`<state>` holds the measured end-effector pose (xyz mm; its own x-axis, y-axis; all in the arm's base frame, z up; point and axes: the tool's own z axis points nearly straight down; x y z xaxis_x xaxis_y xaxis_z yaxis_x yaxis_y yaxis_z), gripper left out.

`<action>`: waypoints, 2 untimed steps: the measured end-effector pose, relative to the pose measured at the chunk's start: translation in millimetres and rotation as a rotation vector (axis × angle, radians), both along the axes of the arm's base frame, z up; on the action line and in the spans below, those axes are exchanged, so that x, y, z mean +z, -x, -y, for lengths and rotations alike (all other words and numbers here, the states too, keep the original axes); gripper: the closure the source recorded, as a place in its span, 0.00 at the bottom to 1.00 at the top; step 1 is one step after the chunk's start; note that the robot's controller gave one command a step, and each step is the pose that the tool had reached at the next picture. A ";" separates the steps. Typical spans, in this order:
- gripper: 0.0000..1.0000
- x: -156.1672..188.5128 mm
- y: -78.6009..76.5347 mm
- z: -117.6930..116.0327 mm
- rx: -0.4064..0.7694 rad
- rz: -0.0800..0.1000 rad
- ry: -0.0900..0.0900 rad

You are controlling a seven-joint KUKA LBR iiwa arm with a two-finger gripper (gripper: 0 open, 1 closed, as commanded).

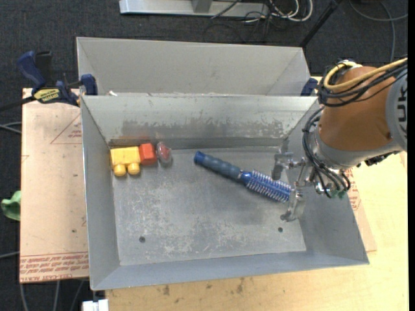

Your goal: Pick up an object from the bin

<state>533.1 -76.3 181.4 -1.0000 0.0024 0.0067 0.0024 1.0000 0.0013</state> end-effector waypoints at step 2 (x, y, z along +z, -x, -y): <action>1.00 -110.2 -43.4 27.0 -0.085 0.008 0.001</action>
Offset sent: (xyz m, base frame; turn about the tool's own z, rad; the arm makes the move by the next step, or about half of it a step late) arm 0.0429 -0.0282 -0.1095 0.0869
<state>576.5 -103.3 71.2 -0.9962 0.0869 -0.0013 0.0869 0.9962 0.0007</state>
